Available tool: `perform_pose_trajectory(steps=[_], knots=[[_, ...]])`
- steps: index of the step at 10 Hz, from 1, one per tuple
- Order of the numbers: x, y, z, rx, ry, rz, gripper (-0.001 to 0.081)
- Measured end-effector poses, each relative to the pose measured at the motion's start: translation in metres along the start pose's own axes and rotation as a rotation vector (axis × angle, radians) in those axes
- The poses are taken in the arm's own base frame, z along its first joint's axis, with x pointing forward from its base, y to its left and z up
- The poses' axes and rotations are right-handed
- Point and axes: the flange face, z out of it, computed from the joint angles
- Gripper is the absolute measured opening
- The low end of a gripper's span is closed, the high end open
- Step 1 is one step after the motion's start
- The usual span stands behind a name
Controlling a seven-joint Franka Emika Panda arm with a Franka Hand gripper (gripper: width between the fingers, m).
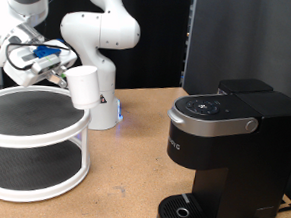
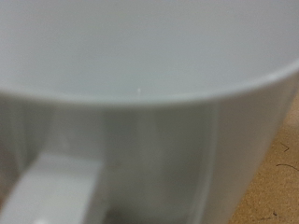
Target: Make a cup of coffee with the keurig machine
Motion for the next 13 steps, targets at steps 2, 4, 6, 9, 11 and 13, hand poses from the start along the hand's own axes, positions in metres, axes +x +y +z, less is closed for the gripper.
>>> perform_pose_trajectory(steps=[2, 4, 6, 9, 11, 13], knots=[[0.017, -0.005, 0.026, -0.033, -0.004, -0.013, 0.0072], [0.028, -0.009, 0.053, -0.056, -0.012, -0.008, 0.0072], [0.037, -0.015, 0.083, -0.058, -0.014, 0.003, 0.0072], [0.042, -0.024, 0.119, -0.053, -0.040, 0.005, 0.0072], [0.043, -0.023, 0.122, -0.061, -0.044, 0.002, 0.0072], [0.042, -0.022, 0.123, -0.057, -0.047, 0.006, 0.0072]])
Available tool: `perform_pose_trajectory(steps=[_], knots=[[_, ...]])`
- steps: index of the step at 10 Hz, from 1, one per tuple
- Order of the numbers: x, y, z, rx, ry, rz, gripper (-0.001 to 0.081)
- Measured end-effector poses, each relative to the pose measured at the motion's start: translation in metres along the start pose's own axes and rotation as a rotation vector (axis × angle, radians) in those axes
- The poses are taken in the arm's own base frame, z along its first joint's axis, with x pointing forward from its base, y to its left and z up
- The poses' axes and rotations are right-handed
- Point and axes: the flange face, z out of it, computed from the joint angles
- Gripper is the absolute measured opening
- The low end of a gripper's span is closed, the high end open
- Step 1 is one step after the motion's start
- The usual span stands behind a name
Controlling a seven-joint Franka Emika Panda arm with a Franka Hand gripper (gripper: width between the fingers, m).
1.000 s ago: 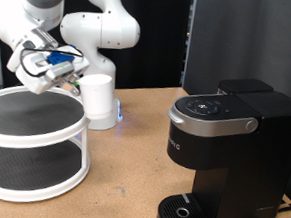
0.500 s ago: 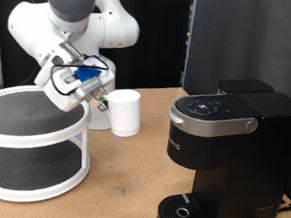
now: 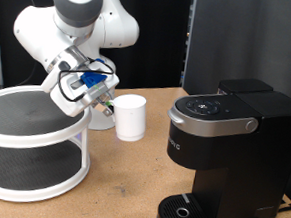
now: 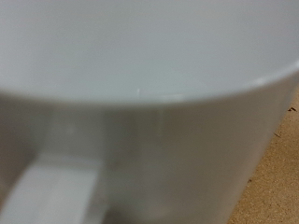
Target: Make a cup of coffee with the keurig machine
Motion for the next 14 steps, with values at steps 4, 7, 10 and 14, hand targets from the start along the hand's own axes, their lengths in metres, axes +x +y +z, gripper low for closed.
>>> perform_pose_trajectory(steps=[4, 7, 10, 14], knots=[[-0.012, 0.011, 0.018, -0.045, -0.010, 0.030, 0.0072], [-0.023, 0.021, 0.042, -0.067, -0.044, 0.033, 0.0072], [-0.035, 0.027, 0.063, -0.070, -0.076, 0.038, 0.0072], [-0.047, 0.033, 0.082, -0.084, -0.104, 0.045, 0.0072]])
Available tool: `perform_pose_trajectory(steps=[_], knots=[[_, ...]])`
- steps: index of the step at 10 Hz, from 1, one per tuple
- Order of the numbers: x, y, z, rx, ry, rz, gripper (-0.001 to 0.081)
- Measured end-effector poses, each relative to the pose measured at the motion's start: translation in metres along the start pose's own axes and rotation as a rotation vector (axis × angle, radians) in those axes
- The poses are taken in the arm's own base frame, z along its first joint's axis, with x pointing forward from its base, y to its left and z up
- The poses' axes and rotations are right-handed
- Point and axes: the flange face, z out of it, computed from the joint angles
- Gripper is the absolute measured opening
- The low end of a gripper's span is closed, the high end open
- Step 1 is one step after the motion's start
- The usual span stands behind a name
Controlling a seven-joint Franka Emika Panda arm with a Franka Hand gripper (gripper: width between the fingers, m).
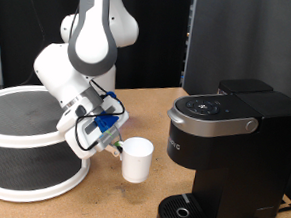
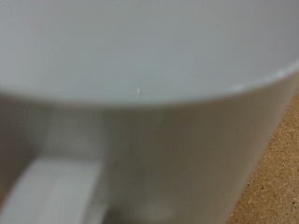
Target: Make a cup of coffee with the keurig machine
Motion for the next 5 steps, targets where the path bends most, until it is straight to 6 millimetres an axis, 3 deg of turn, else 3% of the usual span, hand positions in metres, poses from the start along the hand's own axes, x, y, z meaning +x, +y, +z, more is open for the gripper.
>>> perform_pose_trajectory(steps=[5], knots=[[0.0032, 0.0023, 0.0059, -0.014, 0.004, 0.005, 0.0072]])
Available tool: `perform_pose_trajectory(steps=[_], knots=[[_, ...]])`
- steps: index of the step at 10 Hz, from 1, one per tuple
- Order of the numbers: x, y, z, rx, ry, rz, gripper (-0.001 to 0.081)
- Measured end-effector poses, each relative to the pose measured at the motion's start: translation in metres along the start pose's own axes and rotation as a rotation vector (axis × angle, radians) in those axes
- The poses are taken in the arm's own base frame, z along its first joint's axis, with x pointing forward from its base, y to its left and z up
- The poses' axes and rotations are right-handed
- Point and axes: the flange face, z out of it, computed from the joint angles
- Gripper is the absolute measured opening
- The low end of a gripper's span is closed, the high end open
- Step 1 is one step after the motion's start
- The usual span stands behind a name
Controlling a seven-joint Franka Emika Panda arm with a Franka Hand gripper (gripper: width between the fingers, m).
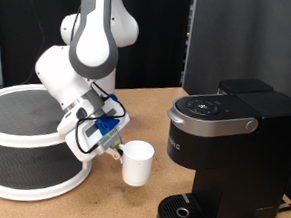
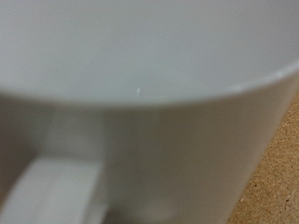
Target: Make a cup of coffee with the keurig machine
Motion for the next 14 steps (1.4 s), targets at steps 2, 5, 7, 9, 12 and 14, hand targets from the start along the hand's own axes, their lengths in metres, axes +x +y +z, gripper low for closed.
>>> perform_pose_trajectory(steps=[2, 5, 7, 9, 12, 14], knots=[[0.0000, -0.0002, 0.0001, 0.002, 0.000, 0.000, 0.0072], [0.0002, -0.0006, 0.0003, 0.005, -0.001, -0.003, 0.0072], [0.0001, -0.0016, 0.0003, 0.011, -0.004, -0.008, 0.0072], [0.0001, -0.0031, 0.0000, 0.019, -0.008, -0.014, 0.0072], [0.0010, -0.0070, -0.0022, 0.031, -0.014, -0.016, 0.0072], [0.0024, -0.0096, -0.0046, 0.034, -0.008, -0.012, 0.0072]])
